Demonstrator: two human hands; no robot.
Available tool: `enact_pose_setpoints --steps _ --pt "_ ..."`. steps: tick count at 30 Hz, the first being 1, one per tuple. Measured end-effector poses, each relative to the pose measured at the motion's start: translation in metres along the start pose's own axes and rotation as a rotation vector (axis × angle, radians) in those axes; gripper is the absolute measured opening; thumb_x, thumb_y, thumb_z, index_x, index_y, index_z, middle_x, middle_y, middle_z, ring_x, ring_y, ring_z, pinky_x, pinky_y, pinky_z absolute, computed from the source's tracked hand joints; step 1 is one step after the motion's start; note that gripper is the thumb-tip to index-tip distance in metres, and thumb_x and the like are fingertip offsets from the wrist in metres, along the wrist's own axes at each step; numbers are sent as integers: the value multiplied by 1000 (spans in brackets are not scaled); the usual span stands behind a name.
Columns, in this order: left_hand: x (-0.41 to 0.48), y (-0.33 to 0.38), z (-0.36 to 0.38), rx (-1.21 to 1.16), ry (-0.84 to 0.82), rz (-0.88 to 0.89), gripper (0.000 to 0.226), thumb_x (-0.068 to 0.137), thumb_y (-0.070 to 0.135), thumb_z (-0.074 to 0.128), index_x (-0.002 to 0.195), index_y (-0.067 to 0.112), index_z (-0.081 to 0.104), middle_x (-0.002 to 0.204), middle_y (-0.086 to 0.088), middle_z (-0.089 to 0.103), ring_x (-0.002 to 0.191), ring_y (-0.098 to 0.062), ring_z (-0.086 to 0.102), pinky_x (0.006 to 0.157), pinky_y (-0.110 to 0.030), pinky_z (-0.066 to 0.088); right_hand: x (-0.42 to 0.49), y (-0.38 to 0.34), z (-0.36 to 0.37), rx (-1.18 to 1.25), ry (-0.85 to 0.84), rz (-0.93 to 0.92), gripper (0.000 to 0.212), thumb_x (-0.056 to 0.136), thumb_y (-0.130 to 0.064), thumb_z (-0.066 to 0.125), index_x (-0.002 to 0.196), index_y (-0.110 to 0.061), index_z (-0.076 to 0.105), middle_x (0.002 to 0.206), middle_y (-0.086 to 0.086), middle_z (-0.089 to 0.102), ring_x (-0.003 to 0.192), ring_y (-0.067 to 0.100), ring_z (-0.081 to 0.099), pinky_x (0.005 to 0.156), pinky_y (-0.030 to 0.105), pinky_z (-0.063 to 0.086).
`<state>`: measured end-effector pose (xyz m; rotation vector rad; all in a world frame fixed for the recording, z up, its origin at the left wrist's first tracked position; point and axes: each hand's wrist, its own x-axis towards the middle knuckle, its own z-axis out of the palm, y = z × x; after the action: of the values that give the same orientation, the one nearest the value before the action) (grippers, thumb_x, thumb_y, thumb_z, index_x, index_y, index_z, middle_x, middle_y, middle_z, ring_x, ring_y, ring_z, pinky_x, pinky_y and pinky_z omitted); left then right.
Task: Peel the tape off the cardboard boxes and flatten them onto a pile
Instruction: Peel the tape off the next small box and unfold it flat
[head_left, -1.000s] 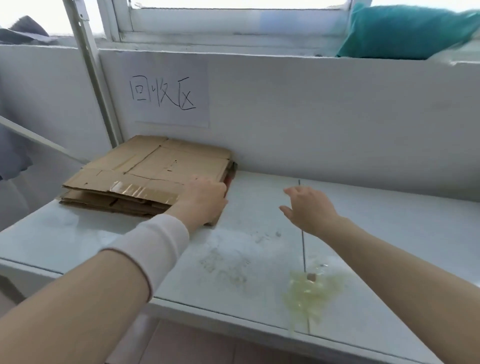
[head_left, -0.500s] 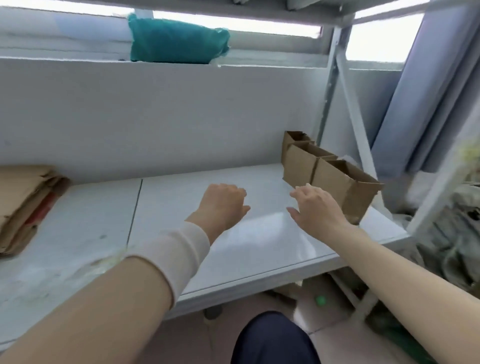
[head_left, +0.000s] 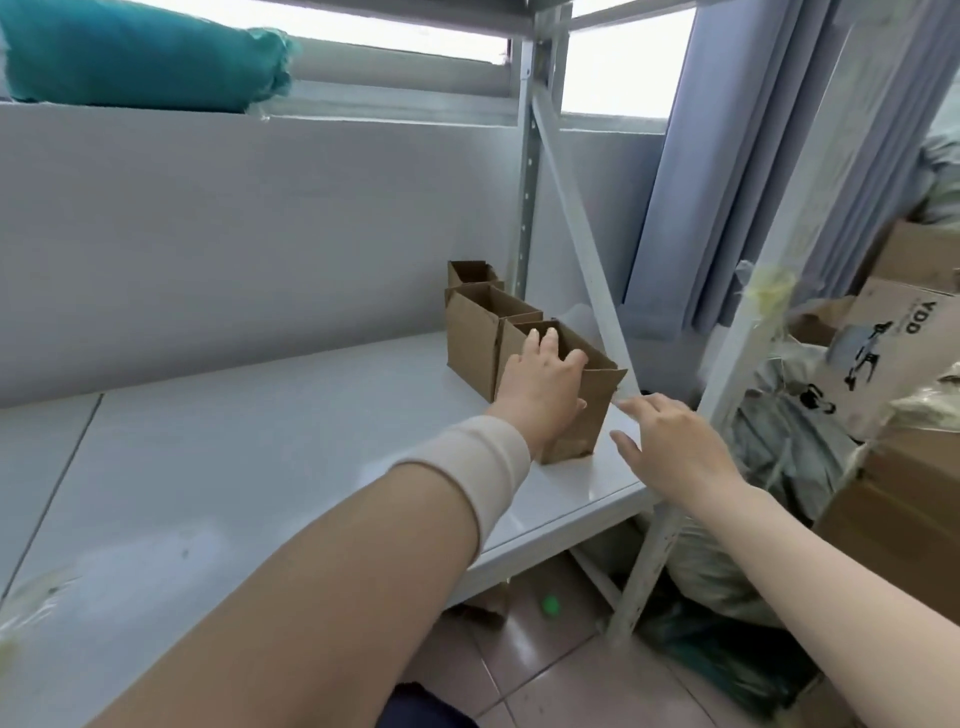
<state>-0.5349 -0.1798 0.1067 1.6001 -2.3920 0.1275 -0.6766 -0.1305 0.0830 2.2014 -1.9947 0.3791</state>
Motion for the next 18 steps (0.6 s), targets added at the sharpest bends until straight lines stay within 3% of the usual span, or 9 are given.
enact_pose_setpoints --steps 3,5,8,11,13,15,18 --pt "9 -2 9 -72 24 -23 33 94 21 52 125 11 45 153 -20 19 143 -39 12 110 -49 28 5 8 8 93 -15 64 48 96 -35 42 140 -16 37 143 2 43 131 19 40 104 31 36" --pt "9 -6 15 -107 83 -18 25 95 17 51 118 9 48 147 -18 34 139 -37 26 105 -46 35 7 11 14 190 -35 119 50 94 -35 46 140 -15 36 143 1 43 130 20 41 102 34 39" --pt "2 -14 16 -219 187 25 15 97 14 44 110 7 48 114 -14 56 103 -26 52 80 -33 45 11 13 25 340 -62 156 57 91 -37 53 140 -16 36 142 2 45 129 20 43 102 36 39" --pt "-14 -19 -2 -430 302 68 6 98 13 40 92 12 40 97 -13 59 83 -24 55 67 -30 46 9 5 23 579 -36 157 60 88 -37 58 140 -17 36 137 0 49 125 18 46 99 32 40" --pt "-29 -26 -19 -562 399 58 11 98 14 41 88 12 36 88 -10 57 76 -23 54 64 -30 44 5 -8 14 816 8 146 52 88 -32 58 136 -18 42 123 -1 58 112 15 54 85 23 46" --pt "-48 -39 -38 -647 511 -10 12 97 13 44 87 13 35 76 -1 52 66 -15 47 59 -17 37 -1 -30 5 1007 39 107 42 89 -27 57 129 -18 48 109 -3 61 102 16 60 74 17 49" --pt "-75 -71 -60 -663 650 -160 11 96 12 45 90 13 36 72 13 43 64 -2 44 57 -5 35 -4 -78 -8 1111 16 15 39 88 -28 58 124 -16 53 109 -1 63 99 18 63 74 20 54"
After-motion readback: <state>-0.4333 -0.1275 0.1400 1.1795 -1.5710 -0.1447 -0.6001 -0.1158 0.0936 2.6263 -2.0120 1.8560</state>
